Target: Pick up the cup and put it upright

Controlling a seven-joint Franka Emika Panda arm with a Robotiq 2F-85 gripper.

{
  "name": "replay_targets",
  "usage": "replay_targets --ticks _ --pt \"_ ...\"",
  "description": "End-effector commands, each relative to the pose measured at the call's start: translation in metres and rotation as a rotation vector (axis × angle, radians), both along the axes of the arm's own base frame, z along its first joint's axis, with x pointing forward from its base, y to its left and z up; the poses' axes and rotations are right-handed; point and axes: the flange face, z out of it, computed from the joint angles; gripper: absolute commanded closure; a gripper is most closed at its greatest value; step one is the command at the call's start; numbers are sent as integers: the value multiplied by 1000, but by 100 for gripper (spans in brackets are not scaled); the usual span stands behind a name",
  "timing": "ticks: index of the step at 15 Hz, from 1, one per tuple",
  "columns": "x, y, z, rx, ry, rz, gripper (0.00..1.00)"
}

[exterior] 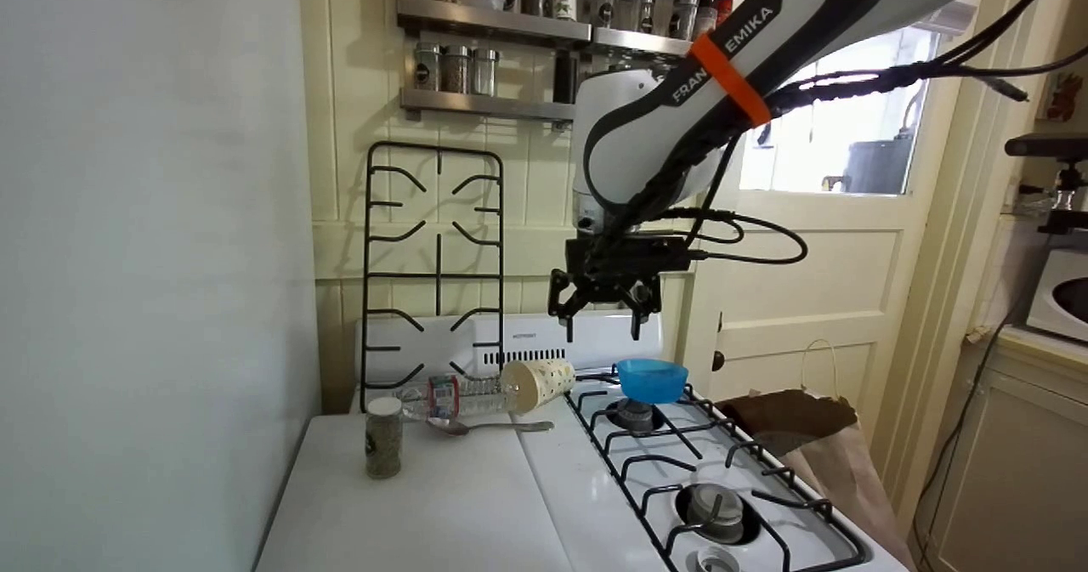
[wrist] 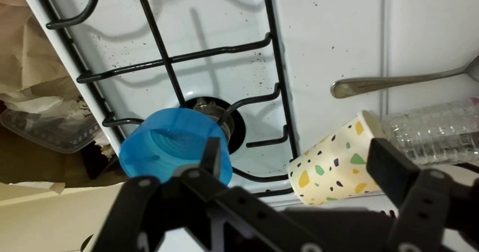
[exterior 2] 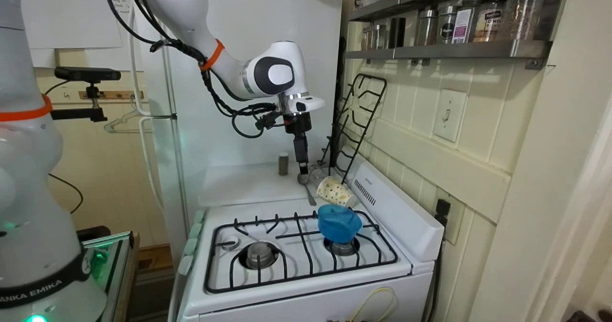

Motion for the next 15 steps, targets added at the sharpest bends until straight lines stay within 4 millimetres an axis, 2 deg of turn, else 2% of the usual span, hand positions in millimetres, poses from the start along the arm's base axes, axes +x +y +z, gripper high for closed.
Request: replay_targets --ticks 1,6,8,9,10,12,15 --pt "21 14 -15 -107 -8 -43 0" --pt "51 75 -44 -205 27 98 0" --pt "55 91 -52 -202 80 166 0" --pt "55 95 -53 -161 85 202 0" --pt "47 89 -48 -177 53 153 0" --pt "52 96 -54 -170 66 189 0" --pt "58 84 -62 -259 63 197 0"
